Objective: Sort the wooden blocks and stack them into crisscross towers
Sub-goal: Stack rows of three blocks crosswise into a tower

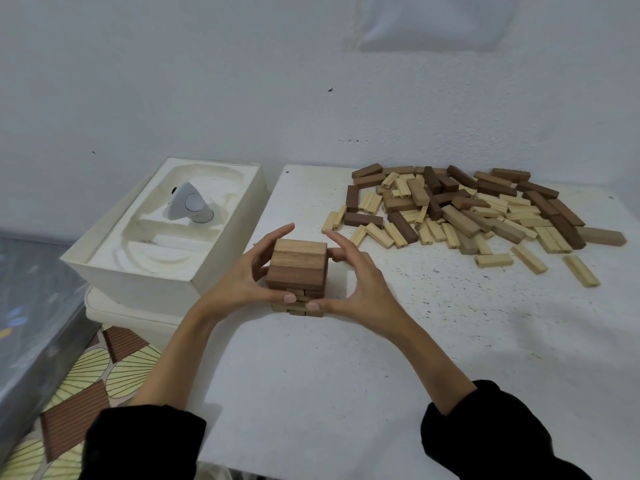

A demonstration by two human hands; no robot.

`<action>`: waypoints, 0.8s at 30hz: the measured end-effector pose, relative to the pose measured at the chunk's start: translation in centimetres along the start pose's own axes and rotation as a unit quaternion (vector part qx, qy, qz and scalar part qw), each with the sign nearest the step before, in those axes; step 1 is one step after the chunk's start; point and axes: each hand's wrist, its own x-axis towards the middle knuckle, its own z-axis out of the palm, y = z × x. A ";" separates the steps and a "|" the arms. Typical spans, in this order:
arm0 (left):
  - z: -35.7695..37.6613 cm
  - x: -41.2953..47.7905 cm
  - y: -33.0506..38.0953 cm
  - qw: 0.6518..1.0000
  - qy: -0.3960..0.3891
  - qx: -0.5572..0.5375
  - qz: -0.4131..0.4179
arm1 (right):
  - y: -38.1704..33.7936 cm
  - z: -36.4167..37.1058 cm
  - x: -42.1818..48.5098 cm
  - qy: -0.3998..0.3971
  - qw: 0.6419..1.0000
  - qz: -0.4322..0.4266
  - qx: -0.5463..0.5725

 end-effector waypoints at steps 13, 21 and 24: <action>0.2 0.0 -0.5 0.999 -0.034 0.011 -0.021 | 0.3 0.2 -0.3 -0.015 1.000 -0.001 -0.019; 0.5 0.1 -0.6 0.999 -0.026 0.010 -0.022 | 0.4 0.4 -0.2 -0.003 0.999 -0.016 -0.028; 0.4 0.1 -0.7 0.999 -0.026 0.011 -0.021 | 0.5 0.5 -0.2 0.001 1.000 -0.011 -0.025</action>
